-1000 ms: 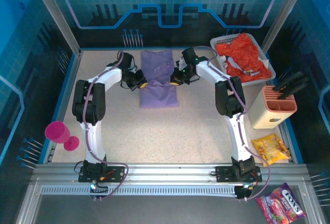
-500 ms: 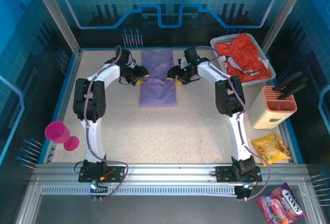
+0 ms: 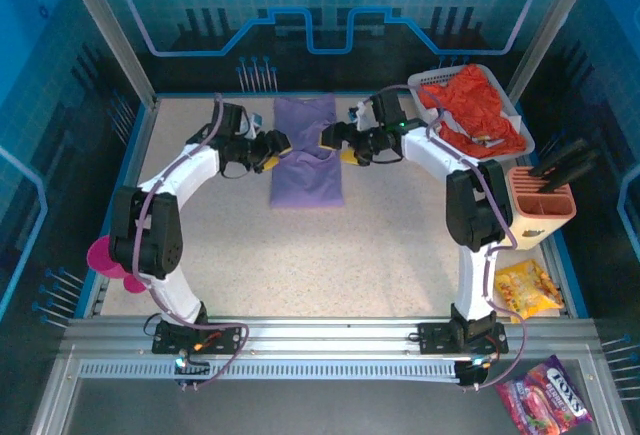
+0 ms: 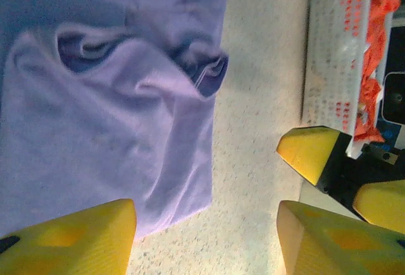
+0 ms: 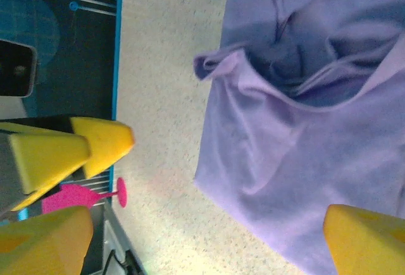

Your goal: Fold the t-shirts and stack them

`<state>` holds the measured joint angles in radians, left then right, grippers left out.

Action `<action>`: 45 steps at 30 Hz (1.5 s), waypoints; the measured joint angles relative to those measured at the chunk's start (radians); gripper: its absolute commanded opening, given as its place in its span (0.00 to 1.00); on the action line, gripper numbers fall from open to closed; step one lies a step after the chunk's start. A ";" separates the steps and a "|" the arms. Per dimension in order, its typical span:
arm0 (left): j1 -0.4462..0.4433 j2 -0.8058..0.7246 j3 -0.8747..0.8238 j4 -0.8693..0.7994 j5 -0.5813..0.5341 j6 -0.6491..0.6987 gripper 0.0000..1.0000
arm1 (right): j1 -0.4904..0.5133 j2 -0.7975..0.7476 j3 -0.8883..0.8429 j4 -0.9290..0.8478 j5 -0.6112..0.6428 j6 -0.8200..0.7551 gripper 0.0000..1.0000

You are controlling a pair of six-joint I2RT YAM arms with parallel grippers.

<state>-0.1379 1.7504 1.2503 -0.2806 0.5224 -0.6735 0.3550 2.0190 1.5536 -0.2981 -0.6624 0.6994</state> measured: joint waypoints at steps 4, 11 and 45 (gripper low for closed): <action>-0.026 0.005 -0.112 0.104 0.025 -0.060 0.60 | 0.031 -0.008 -0.130 0.125 -0.042 0.084 0.92; -0.064 0.108 -0.158 0.281 0.040 -0.124 0.58 | 0.077 0.008 -0.224 0.296 -0.072 0.177 0.90; 0.032 -0.054 -0.357 0.050 0.035 0.053 0.52 | -0.010 -0.106 -0.359 -0.016 0.035 -0.048 0.61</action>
<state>-0.1055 1.6962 0.8932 -0.2306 0.5571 -0.6209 0.3450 1.9129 1.1946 -0.3138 -0.6270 0.6514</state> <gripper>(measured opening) 0.543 0.633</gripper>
